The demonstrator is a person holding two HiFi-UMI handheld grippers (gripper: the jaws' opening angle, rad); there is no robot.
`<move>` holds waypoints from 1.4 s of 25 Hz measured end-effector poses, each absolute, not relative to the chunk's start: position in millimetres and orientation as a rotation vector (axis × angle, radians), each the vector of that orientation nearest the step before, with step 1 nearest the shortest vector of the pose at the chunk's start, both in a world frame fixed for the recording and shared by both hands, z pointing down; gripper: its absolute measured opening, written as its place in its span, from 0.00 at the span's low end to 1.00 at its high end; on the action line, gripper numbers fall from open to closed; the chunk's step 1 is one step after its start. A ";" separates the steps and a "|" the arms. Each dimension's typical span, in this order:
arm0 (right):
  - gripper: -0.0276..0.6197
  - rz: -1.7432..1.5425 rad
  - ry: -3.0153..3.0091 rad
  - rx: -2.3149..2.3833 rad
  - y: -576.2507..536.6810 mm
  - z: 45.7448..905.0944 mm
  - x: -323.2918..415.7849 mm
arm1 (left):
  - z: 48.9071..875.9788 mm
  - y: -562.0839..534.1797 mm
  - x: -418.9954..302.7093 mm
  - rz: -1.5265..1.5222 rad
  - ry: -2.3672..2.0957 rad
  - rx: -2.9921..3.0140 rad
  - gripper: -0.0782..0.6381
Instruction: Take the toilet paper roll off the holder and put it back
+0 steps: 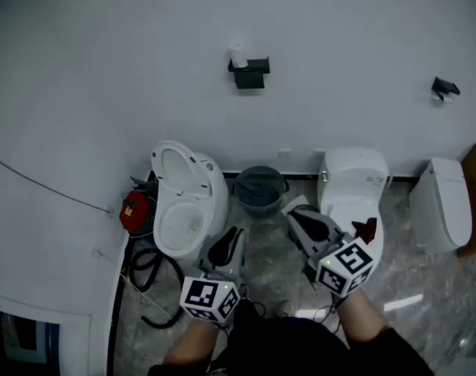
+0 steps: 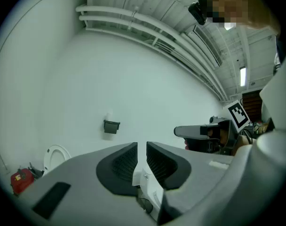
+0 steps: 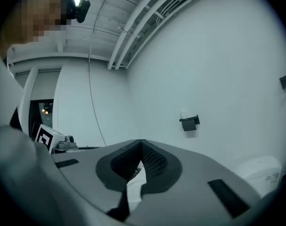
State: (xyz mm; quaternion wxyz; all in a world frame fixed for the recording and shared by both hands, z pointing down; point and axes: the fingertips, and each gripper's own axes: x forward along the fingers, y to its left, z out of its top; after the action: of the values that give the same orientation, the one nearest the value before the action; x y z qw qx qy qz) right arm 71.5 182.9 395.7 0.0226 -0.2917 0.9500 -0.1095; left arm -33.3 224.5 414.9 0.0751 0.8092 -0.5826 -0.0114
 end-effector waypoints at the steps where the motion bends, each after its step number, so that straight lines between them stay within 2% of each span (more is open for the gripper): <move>1: 0.04 -0.340 2.945 -0.904 182.8 396.7 71.7 | 415.8 224.3 -33.4 -0.034 -1.747 2.426 0.19; 14: 0.05 -0.300 2.925 -0.880 184.0 394.9 53.9 | 421.8 220.9 -48.3 -0.020 -1.748 2.418 0.20; 23: 0.18 -0.317 2.923 -0.903 160.4 397.3 30.0 | 424.9 196.7 -74.5 -0.003 -1.735 2.412 0.27; 35: 0.22 -0.318 2.903 -1.005 116.5 391.9 -23.4 | 418.2 146.7 -132.3 -0.018 -1.652 2.462 0.29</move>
State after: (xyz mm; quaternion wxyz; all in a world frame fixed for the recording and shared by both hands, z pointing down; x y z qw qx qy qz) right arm -23.4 116.5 391.9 0.0267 -0.3254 0.9396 -0.1029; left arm -132.3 146.7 418.2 0.0885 0.8271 -0.5550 -0.0062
